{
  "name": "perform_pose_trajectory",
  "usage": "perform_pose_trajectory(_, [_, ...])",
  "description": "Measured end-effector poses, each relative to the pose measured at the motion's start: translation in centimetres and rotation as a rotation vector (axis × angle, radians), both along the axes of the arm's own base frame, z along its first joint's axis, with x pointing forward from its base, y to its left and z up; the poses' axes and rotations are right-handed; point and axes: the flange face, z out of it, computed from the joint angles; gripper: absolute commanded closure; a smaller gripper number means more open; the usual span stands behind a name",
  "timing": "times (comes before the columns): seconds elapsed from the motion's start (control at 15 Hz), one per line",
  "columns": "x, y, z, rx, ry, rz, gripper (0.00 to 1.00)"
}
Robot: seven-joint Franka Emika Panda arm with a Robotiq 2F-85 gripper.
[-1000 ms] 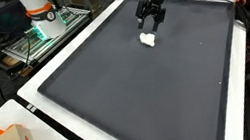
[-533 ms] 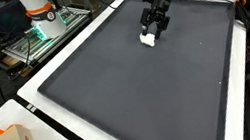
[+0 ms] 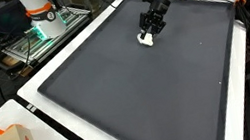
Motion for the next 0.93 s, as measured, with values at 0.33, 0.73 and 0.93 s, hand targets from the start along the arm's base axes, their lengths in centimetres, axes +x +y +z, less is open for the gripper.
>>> perform_pose_trajectory(0.33, [0.4, -0.9, 0.3, 0.063, 0.029, -0.040, 0.99])
perform_pose_trajectory(0.73, [1.3, -6.8, 2.4, 0.349, -0.016, -0.211, 0.98])
perform_pose_trajectory(0.93, [1.0, -10.0, 3.1, 0.489, -0.018, -0.273, 0.98])
